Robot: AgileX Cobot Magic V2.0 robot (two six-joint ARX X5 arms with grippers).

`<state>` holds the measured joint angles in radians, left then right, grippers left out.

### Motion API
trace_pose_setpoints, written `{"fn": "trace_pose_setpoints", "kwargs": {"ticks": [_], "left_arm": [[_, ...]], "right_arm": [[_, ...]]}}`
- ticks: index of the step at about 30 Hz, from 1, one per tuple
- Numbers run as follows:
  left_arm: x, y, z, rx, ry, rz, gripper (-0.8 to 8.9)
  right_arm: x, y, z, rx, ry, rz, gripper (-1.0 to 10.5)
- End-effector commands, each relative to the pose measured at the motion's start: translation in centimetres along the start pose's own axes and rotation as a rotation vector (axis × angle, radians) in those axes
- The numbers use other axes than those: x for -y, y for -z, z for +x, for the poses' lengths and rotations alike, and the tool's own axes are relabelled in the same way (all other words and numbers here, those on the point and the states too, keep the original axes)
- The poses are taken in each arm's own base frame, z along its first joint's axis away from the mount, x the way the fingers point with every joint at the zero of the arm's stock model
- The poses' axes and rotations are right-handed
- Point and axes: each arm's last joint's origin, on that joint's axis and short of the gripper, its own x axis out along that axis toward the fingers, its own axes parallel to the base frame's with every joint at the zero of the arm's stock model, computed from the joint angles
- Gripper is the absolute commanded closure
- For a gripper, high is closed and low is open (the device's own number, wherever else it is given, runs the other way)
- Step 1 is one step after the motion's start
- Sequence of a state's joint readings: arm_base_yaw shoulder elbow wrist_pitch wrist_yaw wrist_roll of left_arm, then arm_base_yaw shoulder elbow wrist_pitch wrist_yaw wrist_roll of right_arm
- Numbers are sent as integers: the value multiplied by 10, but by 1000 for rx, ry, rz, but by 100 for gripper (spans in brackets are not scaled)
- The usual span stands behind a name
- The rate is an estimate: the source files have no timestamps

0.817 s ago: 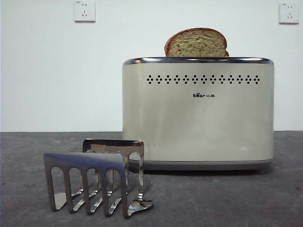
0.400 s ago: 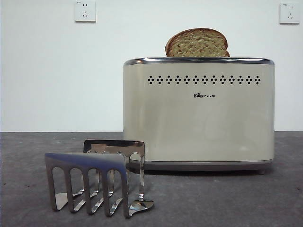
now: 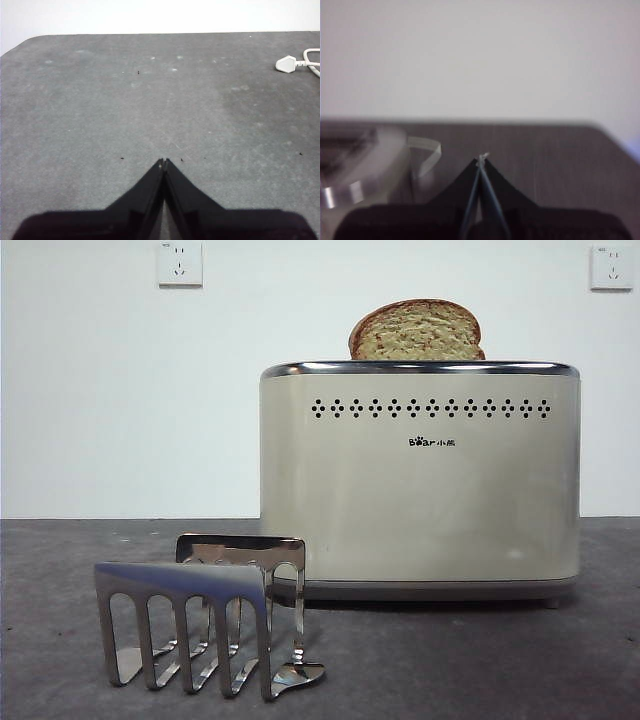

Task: Pick up a slice of bread from the rack,put the bread on the toaster,press the button

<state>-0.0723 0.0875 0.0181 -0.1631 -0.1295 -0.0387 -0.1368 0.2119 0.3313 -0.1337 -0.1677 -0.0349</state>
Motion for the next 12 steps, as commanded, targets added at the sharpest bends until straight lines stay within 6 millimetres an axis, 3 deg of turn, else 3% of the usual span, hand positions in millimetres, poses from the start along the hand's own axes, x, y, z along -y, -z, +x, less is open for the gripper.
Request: {"fn": "trace_pose_setpoints", "kwargs": {"ticks": [1, 6, 12], "left_arm": [[0, 3, 1, -4, -4, -10, 817], [0, 3, 1, -5, -4, -10, 817], [0, 3, 1, -5, -4, -10, 817]], "right_arm": [[-2, 31, 0, -7, -7, 0, 946], [-6, 64, 3, -39, -41, -37, 946], [-11, 81, 6, -52, -54, -68, 946]]}}
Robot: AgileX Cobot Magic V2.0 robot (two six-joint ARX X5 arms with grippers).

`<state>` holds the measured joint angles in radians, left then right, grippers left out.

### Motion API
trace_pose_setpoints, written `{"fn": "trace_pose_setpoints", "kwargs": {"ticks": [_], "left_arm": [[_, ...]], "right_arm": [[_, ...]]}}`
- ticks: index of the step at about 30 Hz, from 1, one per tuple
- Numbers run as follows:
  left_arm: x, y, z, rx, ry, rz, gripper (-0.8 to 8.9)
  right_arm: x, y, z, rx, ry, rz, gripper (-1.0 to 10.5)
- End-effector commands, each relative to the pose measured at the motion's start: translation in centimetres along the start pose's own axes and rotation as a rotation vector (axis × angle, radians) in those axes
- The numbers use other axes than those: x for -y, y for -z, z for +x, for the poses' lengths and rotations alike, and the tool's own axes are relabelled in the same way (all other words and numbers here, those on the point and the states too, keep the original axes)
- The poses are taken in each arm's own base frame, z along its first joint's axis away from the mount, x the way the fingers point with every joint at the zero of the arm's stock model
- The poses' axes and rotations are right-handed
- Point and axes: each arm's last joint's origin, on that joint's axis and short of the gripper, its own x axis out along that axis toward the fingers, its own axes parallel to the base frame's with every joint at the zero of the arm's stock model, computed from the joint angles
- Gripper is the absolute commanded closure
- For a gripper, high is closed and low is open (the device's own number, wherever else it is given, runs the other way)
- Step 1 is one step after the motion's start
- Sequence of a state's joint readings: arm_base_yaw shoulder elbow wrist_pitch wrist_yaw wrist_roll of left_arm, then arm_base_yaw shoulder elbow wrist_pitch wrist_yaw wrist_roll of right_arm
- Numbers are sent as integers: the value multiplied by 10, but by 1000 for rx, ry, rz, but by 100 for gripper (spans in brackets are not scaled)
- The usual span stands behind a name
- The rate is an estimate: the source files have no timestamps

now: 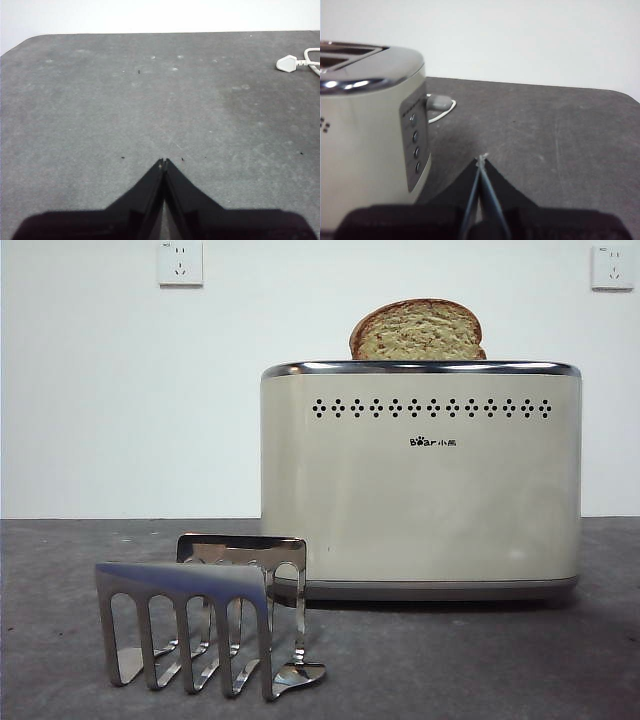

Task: Pick up a slice of bread from the rack,put the bread on the toaster,press the button

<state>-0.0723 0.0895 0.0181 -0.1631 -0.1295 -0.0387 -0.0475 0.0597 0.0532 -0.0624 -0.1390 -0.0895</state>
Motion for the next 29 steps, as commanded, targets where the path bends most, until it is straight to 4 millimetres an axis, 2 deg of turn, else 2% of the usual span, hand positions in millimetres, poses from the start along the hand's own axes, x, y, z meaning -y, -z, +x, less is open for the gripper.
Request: {"fn": "trace_pose_setpoints", "kwargs": {"ticks": [1, 10, 29], "left_arm": [[0, 3, 1, -3, -4, -10, 817], [0, 3, 1, -8, -4, -9, 817], [0, 3, 2, -12, -4, -9, 817]], "right_arm": [[-1, 9, 2, -9, 20, -17, 946], [2, 22, -1, -136, 214, 14, 946], [2, 21, -1, -122, 196, 15, 946]]}}
